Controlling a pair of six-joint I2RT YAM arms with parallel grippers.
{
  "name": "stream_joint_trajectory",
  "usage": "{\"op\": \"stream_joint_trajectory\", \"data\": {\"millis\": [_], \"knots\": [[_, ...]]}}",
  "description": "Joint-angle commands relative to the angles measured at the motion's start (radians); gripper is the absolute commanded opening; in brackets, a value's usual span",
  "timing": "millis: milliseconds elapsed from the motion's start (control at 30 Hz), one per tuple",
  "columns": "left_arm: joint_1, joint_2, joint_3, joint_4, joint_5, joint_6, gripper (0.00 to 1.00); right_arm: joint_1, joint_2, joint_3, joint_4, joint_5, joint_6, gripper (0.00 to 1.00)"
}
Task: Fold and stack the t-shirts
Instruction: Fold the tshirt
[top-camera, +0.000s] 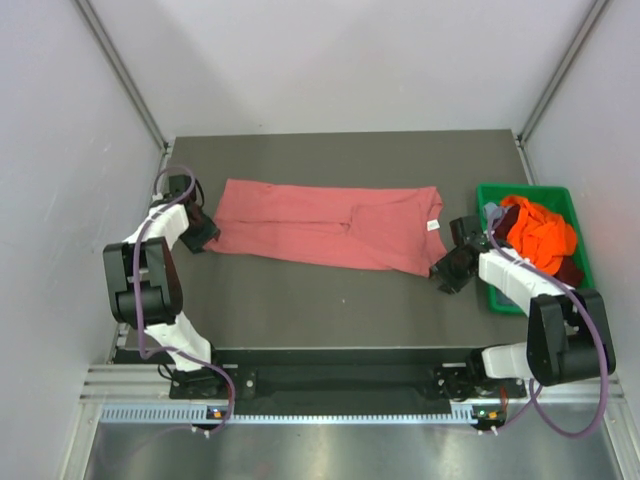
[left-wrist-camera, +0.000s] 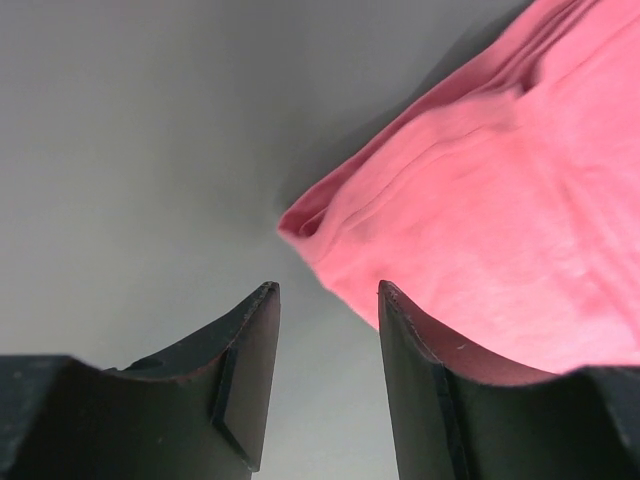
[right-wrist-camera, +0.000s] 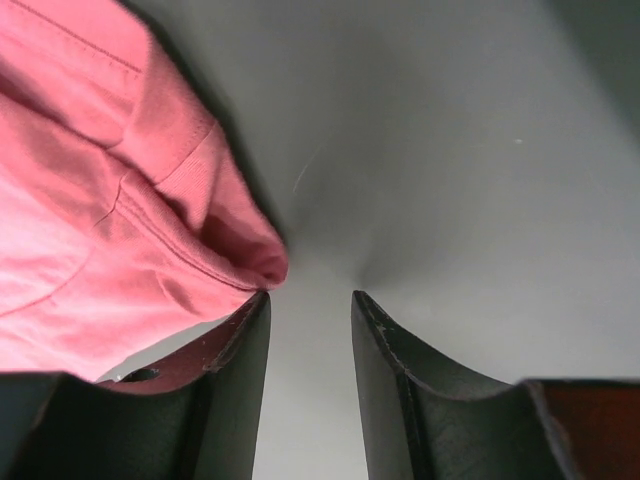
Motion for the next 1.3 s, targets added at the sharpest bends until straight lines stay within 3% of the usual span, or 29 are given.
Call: {"op": "stream_joint_trajectory", "data": {"millis": [0, 400, 600, 700, 833, 867, 900, 1267], "knots": [[0.003, 0.015, -0.035, 0.039, 0.005, -0.022, 0.49, 0.013, -0.006, -0.016, 0.066, 0.035, 0.039, 0.39], [0.003, 0.066, -0.009, 0.044, -0.032, -0.019, 0.41, 0.011, 0.005, -0.026, 0.138, 0.092, 0.053, 0.36], [0.003, 0.061, -0.013, 0.045, -0.051, -0.006, 0.1, 0.014, 0.026, -0.026, 0.144, 0.104, 0.056, 0.3], [0.003, 0.063, -0.007, 0.042, -0.048, -0.004, 0.0, 0.017, 0.038, -0.032, 0.158, 0.11, 0.053, 0.23], [0.003, 0.061, 0.005, 0.039, -0.043, 0.0, 0.0, 0.019, 0.049, -0.036, 0.178, 0.121, 0.023, 0.11], [0.003, 0.061, 0.01, 0.036, -0.048, 0.005, 0.0, 0.019, 0.051, -0.035, 0.177, 0.13, 0.013, 0.03], [0.003, 0.06, 0.019, 0.033, -0.052, 0.008, 0.0, 0.019, 0.049, -0.033, 0.177, 0.145, 0.003, 0.0], [0.004, 0.078, 0.054, -0.013, -0.094, 0.034, 0.0, 0.019, -0.015, -0.023, 0.083, 0.276, -0.139, 0.0]]}}
